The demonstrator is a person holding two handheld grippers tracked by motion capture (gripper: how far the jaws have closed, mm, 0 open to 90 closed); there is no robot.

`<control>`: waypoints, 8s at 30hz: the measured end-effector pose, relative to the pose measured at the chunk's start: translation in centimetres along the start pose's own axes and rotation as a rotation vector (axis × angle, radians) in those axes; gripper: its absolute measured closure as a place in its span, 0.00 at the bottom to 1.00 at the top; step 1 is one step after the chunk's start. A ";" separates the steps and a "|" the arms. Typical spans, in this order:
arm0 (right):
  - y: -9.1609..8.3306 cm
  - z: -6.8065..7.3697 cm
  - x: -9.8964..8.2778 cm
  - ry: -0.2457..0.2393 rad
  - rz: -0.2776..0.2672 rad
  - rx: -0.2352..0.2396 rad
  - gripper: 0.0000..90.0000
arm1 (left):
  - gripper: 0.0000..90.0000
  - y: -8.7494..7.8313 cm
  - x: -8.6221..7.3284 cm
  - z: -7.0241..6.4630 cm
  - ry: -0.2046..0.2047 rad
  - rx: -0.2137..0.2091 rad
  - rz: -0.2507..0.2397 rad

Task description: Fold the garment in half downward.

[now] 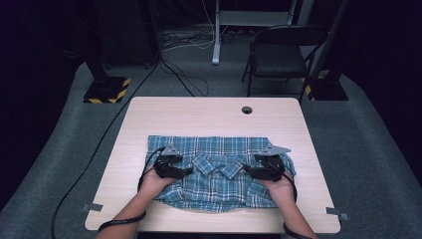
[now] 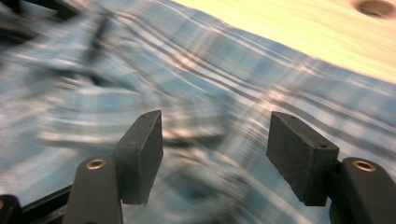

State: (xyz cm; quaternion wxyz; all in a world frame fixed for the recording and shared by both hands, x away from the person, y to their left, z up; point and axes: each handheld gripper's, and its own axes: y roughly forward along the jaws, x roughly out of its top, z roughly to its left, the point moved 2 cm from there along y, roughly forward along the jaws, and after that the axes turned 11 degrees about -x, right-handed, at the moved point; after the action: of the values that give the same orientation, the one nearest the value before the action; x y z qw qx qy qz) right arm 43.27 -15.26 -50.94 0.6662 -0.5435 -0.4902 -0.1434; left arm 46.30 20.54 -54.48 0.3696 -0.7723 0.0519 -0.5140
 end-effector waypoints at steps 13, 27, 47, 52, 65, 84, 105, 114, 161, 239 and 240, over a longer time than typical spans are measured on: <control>2.5 -2.8 -2.7 0.105 0.111 0.016 0.35 | 0.30 0.0 0.0 0.0 -0.003 -0.002 -0.004; 2.0 -2.3 -2.3 0.092 0.124 0.006 0.27 | 0.26 0.1 -0.1 0.1 -0.020 0.002 -0.011; 2.3 -3.9 -3.5 0.119 0.073 -0.084 0.25 | 0.22 0.2 -0.3 0.1 -0.018 0.002 -0.029; 0.6 -3.8 -2.0 0.215 0.041 -0.051 0.25 | 0.22 0.2 -0.3 0.1 -0.019 -0.002 -0.028; 1.7 3.2 0.0 0.021 0.016 0.066 0.21 | 0.18 0.2 0.2 -0.1 -0.043 -0.001 -0.003; 3.7 4.0 -1.3 -0.016 0.106 0.016 0.16 | 0.14 3.4 2.5 -2.6 0.041 0.003 0.062; 3.6 5.8 -1.1 -0.074 0.096 0.044 0.07 | 0.14 1.3 4.1 -6.1 0.130 -0.040 -0.020; 1.3 6.1 0.4 -0.113 0.027 0.024 0.09 | 0.12 4.1 3.0 -6.8 0.141 -0.065 0.075; 2.7 3.6 -2.1 -0.156 0.200 0.065 0.02 | 0.12 1.9 3.1 -6.9 0.183 -0.051 0.009; 1.8 -0.5 -2.1 -0.006 0.121 -0.075 0.07 | 0.10 -0.9 -0.5 2.4 -0.077 0.145 0.015; 2.2 -0.5 -2.4 -0.012 0.147 -0.079 0.07 | 0.10 -0.9 -0.4 2.3 -0.079 0.145 0.019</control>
State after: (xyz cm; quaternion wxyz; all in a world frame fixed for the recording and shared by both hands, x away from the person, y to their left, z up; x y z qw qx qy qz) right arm 43.93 -15.70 -54.12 0.6499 -0.6047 -0.4470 -0.1099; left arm 47.76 22.62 -54.69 0.4311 -0.7626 0.0073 -0.4822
